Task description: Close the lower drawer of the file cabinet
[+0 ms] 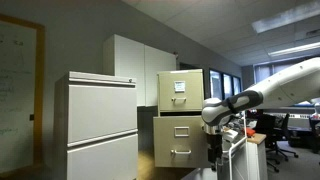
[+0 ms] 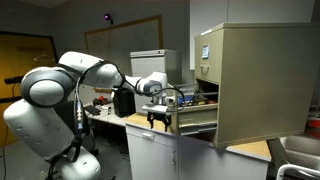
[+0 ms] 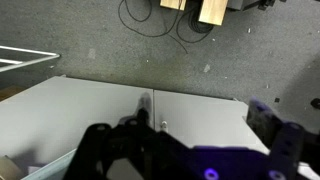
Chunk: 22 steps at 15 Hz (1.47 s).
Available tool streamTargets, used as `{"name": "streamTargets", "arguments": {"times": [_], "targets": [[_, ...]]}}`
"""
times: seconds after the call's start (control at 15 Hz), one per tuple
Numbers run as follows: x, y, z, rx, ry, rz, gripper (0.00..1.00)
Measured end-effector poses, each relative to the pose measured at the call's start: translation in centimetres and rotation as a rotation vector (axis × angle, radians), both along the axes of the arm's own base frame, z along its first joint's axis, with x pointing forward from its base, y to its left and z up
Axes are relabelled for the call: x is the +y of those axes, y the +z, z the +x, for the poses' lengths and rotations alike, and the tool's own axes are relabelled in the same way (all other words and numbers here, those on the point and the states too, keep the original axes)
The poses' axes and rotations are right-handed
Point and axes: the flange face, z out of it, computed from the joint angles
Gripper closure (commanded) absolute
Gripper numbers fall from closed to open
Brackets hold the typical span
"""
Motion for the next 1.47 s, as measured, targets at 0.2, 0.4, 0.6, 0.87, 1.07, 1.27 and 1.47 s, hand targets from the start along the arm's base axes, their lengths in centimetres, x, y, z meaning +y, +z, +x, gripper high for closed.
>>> {"name": "streamTargets", "arguments": {"times": [0.2,0.4,0.6,0.87,1.07,1.27,1.47], "targets": [[0.0,0.1,0.0,-0.002,0.0,0.0,0.0],[0.0,0.1,0.0,-0.002,0.0,0.0,0.0],[0.0,0.1,0.0,-0.002,0.0,0.0,0.0],[0.1,-0.1,0.1,0.002,0.001,-0.001,0.0],[0.7,-0.5,0.4,0.013,0.014,-0.005,0.0],[2.0,-0.7,1.0,0.02,0.043,-0.013,0.0],[3.3,-0.2,1.8,0.012,0.073,-0.025,0.0]]}}
